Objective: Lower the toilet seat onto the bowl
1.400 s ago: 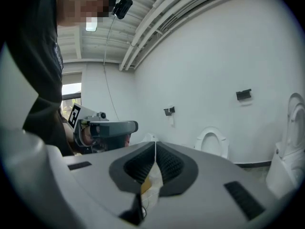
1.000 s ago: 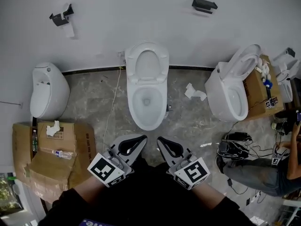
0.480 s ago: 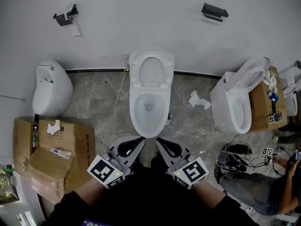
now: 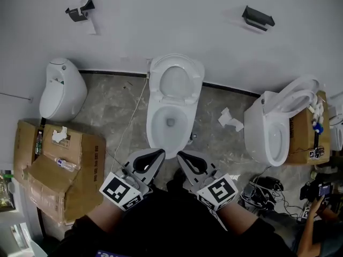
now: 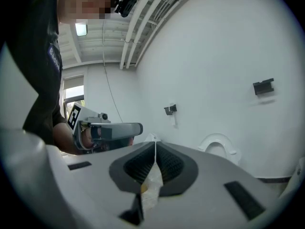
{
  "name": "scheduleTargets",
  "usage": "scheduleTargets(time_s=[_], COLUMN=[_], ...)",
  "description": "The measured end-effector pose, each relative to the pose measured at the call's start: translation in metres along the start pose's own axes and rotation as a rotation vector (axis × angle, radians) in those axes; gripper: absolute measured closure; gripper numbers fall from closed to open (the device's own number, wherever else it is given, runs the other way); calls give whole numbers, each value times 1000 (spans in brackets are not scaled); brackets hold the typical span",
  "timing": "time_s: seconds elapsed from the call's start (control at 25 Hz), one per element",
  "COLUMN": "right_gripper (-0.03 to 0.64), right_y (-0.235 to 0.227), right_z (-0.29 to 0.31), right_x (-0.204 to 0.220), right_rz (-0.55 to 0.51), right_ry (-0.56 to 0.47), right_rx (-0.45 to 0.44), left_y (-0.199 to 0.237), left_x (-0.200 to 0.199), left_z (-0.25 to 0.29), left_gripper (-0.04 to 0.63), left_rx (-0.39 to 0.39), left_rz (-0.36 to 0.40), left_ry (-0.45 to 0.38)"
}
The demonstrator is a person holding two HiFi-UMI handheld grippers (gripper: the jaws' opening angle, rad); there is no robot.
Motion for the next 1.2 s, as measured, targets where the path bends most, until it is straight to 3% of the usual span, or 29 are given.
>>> scheduleTargets(time_s=[0.24, 0.6, 1.2], right_gripper=[587, 586, 586], right_y=[-24, -67, -119], right_z=[25, 66, 121], right_x=[-1, -2, 3], right_rz=[-32, -40, -44], right_ry=[-7, -3, -1], right_rx=[8, 102, 151], left_y=[30, 78, 132], left_x=[0, -8, -6], left_z=[9, 32, 76], left_gripper=[581, 581, 580], left_rx=[-38, -3, 1], left_rz=[-9, 13, 4], left_ry=[-13, -16, -25])
Point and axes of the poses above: the fingertips, and each gripper's own axes: z forward along the fingers, y to its left, x out of its underside, the point moved 4 cm from there along -z, backward along the fingers, and after that the axes turned 5 degrees about x, right-handed, at the moved point
